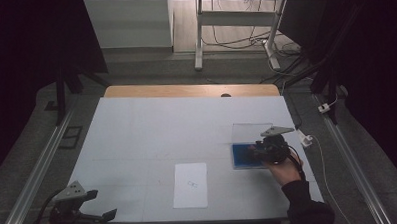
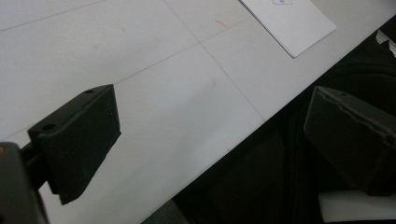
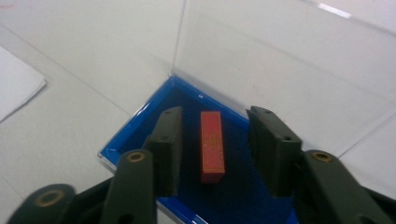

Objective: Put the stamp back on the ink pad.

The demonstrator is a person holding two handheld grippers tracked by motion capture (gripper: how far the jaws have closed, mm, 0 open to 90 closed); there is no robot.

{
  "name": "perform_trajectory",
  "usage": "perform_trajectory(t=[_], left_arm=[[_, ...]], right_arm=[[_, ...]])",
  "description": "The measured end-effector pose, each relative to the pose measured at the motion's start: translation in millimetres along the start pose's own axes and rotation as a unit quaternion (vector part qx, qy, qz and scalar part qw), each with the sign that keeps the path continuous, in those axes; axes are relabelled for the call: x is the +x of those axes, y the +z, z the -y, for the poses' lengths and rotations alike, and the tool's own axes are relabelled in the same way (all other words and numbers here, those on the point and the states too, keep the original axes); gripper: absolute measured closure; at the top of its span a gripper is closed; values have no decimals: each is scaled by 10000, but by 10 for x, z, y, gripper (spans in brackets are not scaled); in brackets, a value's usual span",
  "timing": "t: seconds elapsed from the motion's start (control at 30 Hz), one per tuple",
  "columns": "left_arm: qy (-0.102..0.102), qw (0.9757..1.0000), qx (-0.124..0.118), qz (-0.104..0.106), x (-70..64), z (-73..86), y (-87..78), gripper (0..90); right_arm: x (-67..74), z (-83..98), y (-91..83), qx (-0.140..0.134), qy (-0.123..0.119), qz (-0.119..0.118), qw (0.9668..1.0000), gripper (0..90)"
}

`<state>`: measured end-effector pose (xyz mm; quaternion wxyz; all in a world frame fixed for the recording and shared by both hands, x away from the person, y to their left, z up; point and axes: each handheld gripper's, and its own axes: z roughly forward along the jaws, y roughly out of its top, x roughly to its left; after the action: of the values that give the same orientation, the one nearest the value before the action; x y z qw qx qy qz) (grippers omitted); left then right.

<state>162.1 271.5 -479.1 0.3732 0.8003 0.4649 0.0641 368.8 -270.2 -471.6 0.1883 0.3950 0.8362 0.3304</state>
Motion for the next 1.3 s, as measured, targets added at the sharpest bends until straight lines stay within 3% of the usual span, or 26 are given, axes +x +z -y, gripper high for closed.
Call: perform_trajectory(t=[0.43, 0.67, 1.07, 1.3], left_arm=[[-8, 10000, -3, 1, 2, -2, 1, 36], [-9, 10000, 1, -1, 3, -2, 2, 36], [-21, 10000, -23, 14, 6, 5, -5, 35], [-31, 10000, -26, 18, 7, 5, -6, 34]], right_arm=[[104, -46, -128, -324, 116, -109, 9993, 236], [163, -59, -173, -344, 419, -315, 9980, 82], [321, -16, -323, -328, 427, -612, 9967, 18], [453, 62, -471, -407, 280, -609, 9969, 0]])
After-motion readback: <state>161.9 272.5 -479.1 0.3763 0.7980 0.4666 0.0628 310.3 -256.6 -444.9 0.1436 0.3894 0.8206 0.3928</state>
